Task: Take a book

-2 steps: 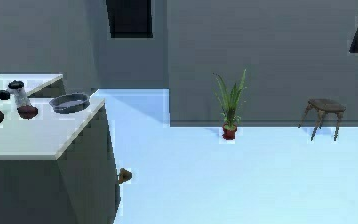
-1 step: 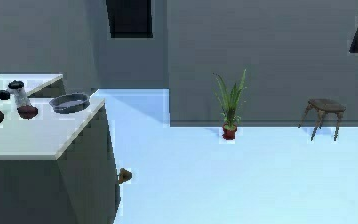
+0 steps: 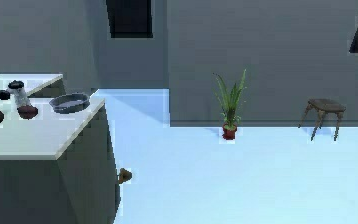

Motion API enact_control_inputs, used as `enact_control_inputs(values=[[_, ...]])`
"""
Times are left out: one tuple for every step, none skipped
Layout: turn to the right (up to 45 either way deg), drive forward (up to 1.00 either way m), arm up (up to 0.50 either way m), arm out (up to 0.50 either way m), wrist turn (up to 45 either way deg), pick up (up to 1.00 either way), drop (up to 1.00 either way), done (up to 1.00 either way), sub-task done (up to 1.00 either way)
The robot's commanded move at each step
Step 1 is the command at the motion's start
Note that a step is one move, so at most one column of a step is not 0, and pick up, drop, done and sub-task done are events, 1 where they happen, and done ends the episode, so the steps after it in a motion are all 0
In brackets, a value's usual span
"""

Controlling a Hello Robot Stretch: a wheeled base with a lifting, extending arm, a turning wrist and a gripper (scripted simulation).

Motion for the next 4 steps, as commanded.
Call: enact_control_inputs(values=[[0.0, 0.00, -0.30, 0.00, 0.0, 0.00, 0.00, 0.00, 0.00], [0.0, 0.00, 0.00, 0.00, 0.0, 1.00, 0.00, 0.00, 0.00], [0.0, 0.00, 0.10, 0.00, 0.0, 0.00, 0.00, 0.00, 0.00], [0.0, 0.00, 0.00, 0.00, 0.0, 0.00, 0.00, 1.00, 0.00]])
